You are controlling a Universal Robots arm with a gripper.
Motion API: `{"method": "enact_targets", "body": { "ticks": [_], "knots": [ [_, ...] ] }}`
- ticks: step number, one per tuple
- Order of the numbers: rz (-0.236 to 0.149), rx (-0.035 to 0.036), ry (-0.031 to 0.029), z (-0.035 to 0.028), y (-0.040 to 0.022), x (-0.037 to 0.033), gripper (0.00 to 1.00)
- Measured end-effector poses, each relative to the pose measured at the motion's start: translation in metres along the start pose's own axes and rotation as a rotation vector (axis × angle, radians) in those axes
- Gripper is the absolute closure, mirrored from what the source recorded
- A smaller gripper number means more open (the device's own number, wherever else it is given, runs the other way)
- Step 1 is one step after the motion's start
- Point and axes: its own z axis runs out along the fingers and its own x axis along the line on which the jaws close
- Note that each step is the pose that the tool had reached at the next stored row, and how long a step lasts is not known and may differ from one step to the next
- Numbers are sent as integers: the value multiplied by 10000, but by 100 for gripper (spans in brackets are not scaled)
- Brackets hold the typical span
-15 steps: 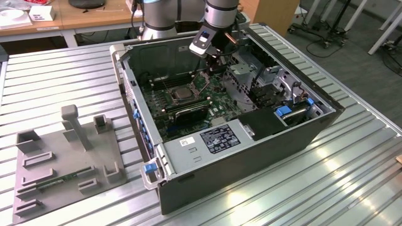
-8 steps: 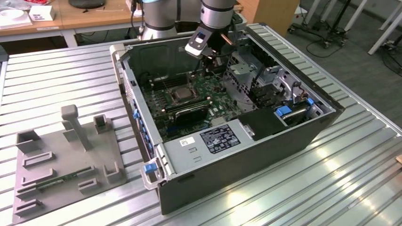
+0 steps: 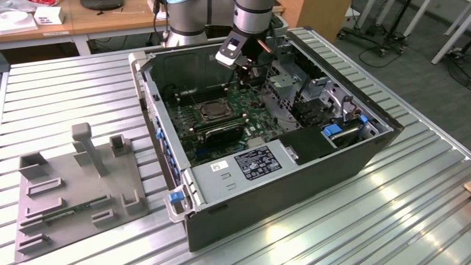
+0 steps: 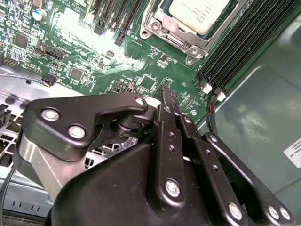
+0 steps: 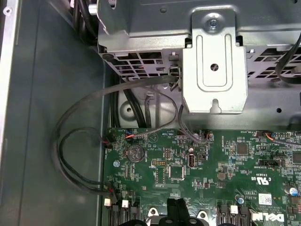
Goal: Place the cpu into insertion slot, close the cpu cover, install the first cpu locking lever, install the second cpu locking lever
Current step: 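Close the cpu cover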
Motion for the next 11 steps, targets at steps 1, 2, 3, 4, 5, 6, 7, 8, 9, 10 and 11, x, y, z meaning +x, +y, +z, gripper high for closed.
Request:
{"method": "enact_targets", "body": {
  "ticks": [1, 2, 3, 4, 5, 6, 7, 8, 9, 10, 11],
  "knots": [
    [0, 0, 0, 0, 0, 0, 90],
    [0, 0, -1, 0, 0, 0, 90],
    [-1, 0, 0, 0, -1, 0, 90],
    [0, 0, -1, 0, -2, 0, 90],
    [0, 0, -1, 0, -4, 0, 90],
    [0, 0, 0, 0, -4, 0, 90],
    [0, 0, 0, 0, -4, 0, 90],
    [0, 0, 0, 0, -5, 0, 90],
    [0, 0, -1, -1, -5, 0, 90],
    [0, 0, 0, 0, -5, 0, 90],
    [0, 0, -1, -1, -5, 0, 90]
  ]
}}
